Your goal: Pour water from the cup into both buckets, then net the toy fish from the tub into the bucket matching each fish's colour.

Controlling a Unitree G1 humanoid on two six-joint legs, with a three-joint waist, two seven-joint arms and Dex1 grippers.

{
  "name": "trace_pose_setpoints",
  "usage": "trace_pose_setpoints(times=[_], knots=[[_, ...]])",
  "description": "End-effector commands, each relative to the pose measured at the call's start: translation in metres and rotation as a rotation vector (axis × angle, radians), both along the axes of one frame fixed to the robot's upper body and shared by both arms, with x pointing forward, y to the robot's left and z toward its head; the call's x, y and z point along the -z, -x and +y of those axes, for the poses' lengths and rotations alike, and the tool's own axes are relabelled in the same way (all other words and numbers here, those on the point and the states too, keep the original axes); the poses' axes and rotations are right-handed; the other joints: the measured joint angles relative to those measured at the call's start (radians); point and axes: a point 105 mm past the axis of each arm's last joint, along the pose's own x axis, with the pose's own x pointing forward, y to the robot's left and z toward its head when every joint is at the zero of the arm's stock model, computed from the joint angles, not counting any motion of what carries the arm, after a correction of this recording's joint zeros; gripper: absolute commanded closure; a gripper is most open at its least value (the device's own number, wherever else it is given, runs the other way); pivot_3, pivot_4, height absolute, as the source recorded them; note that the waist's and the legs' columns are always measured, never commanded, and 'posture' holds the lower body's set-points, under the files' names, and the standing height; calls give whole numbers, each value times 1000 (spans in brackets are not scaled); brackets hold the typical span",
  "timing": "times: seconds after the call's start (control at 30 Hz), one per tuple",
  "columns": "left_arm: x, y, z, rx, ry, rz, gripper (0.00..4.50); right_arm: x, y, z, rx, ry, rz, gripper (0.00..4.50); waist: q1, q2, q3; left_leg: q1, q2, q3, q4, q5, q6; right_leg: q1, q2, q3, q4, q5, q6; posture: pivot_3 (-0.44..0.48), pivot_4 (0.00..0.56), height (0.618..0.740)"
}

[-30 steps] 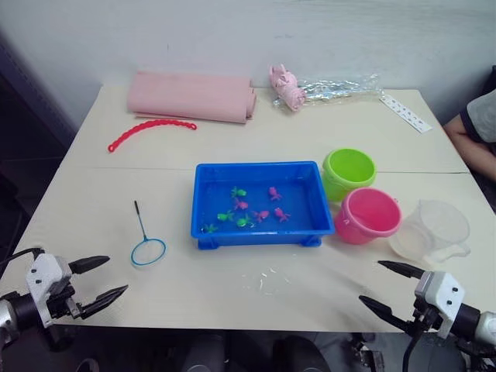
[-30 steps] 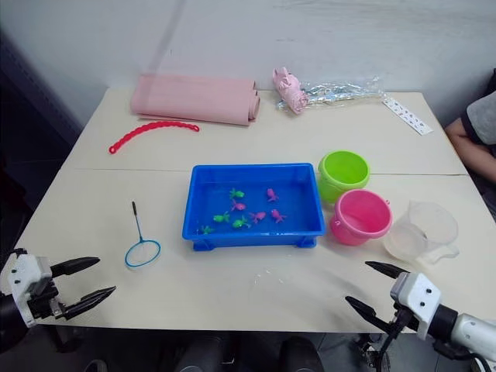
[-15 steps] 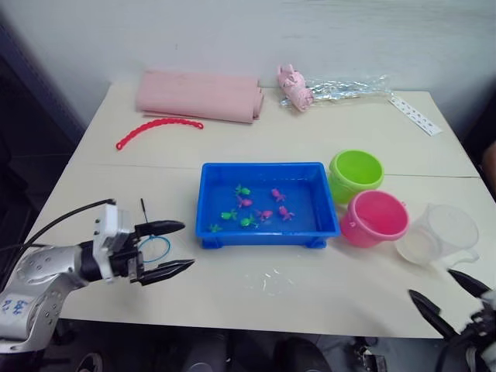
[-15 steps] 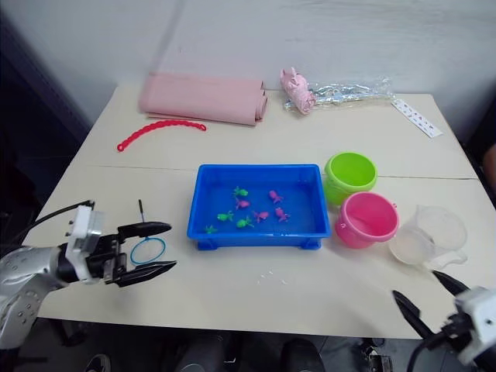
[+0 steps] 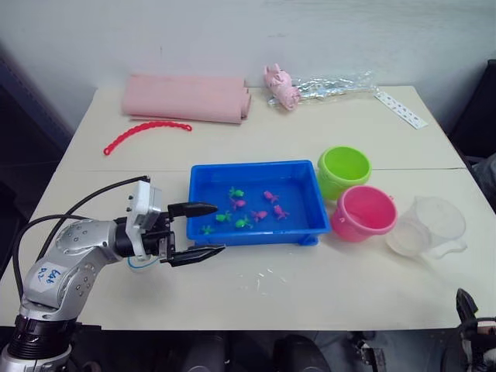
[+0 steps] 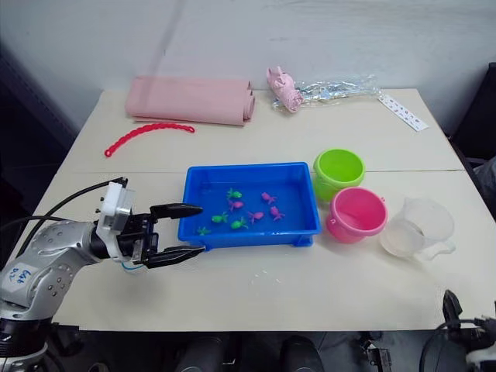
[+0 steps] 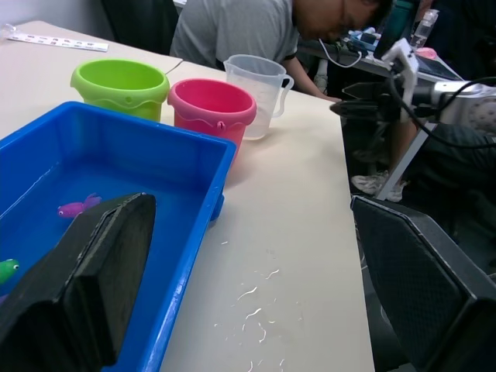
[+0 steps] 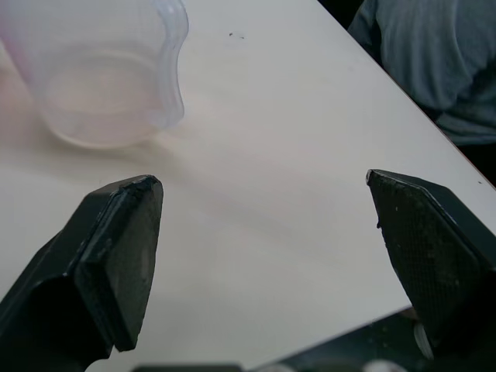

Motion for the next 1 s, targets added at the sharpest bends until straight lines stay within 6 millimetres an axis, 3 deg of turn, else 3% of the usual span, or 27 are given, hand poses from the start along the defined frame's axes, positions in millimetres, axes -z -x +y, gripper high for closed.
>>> trace_pose_setpoints(times=[0.03,0.33,0.67,1.0], knots=[[-7,3,-9,20,-2,-40,137,-2,-16,-6,25,-16,-35,0,2,1,0,0,0,0,0,0,0,0,0,0,0,0,0,0,150,740],[-11,4,-19,32,3,-38,137,-3,-54,3,36,-81,-135,0,11,1,0,0,1,0,2,1,1,0,1,0,2,0,0,0,150,740],[-10,1,-19,38,-8,-48,137,-5,-60,-12,233,-95,-197,0,11,1,0,0,1,0,2,2,1,0,2,0,2,0,0,0,150,740],[-11,0,-15,19,-8,-55,137,-12,-76,5,228,-120,-242,0,8,1,0,0,2,0,2,2,0,0,2,1,2,0,0,0,150,740]])
